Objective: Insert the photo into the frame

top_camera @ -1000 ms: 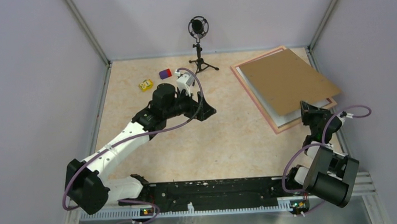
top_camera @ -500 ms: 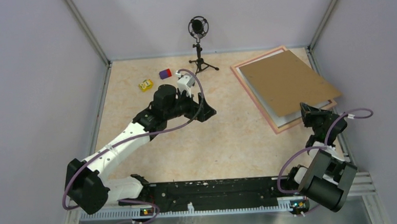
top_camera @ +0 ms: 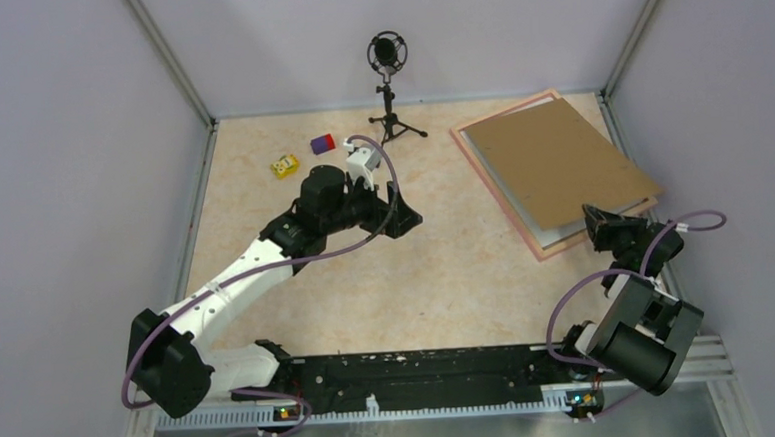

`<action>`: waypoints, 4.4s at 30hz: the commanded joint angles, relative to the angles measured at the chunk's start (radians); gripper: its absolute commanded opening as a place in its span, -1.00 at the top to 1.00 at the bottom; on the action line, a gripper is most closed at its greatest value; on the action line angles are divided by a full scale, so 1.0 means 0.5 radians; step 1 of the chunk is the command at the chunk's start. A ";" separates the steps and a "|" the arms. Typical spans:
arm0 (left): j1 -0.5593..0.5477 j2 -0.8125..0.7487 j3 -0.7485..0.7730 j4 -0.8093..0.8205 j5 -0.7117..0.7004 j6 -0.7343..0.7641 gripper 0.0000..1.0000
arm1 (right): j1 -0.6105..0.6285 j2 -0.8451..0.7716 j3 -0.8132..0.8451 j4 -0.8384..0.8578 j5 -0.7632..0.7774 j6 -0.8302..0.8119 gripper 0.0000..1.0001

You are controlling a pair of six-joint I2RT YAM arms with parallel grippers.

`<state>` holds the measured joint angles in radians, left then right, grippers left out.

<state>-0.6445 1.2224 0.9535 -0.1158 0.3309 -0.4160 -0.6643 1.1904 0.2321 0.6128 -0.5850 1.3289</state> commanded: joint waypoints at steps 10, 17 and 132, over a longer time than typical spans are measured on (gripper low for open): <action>-0.010 0.010 -0.029 0.077 -0.005 0.016 -0.97 | -0.012 0.175 0.284 -0.054 -0.194 -0.109 1.00; -0.013 0.008 -0.032 0.070 -0.019 0.019 -0.97 | -0.014 0.161 0.290 -0.146 -0.218 -0.165 1.00; -0.052 -0.110 -0.124 0.093 -0.024 -0.004 -0.97 | 0.534 0.397 0.974 -2.844 1.588 -1.188 -0.98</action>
<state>-0.6685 1.1995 0.9047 -0.1196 0.2993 -0.4061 -0.3847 1.3880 0.7845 -0.4942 0.1242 0.8139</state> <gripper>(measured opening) 0.987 0.987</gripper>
